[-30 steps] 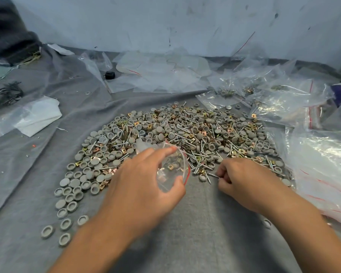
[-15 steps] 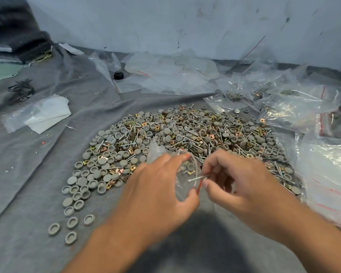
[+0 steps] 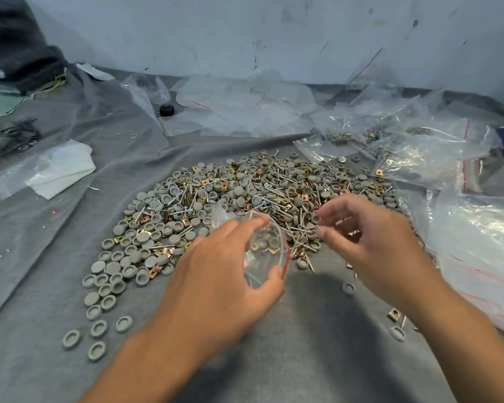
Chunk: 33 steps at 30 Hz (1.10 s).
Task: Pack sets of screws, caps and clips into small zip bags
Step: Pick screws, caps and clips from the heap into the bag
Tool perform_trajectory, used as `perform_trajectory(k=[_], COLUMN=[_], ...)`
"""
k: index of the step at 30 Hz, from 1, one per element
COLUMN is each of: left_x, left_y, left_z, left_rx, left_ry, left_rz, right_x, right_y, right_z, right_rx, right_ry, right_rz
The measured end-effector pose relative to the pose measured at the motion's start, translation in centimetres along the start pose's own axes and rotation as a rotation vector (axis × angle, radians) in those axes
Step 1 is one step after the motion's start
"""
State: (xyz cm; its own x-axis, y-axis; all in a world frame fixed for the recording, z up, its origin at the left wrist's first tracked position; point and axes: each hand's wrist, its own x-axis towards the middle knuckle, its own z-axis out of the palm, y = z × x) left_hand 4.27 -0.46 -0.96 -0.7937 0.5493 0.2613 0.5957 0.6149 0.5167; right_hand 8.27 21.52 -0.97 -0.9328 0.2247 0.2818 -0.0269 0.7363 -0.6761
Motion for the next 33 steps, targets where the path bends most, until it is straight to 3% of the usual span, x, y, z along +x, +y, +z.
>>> perform_trajectory(k=[5, 13, 21, 33], left_x=[0.1, 0.0, -0.1, -0.1], left_y=[0.0, 0.0, 0.1, -0.1], left_z=[0.0, -0.4, -0.4, -0.3], left_rx=[-0.005, -0.008, 0.016, 0.031], left_ry=[-0.011, 0.013, -0.001, -0.007], left_rz=[0.004, -0.007, -0.014, -0.02], right_x=[-0.3, -0.5, -0.5, -1.9], right_y=[2.0, 1.9, 0.8, 1.0], right_z=[2.1, 2.4, 3.2, 3.1], right_rx=[-0.374, -0.371, -0.534, -0.638], right_ry=[-0.3, -0.303, -0.232, -0.305], right_rz=[0.138, 0.155, 0.163, 0.1])
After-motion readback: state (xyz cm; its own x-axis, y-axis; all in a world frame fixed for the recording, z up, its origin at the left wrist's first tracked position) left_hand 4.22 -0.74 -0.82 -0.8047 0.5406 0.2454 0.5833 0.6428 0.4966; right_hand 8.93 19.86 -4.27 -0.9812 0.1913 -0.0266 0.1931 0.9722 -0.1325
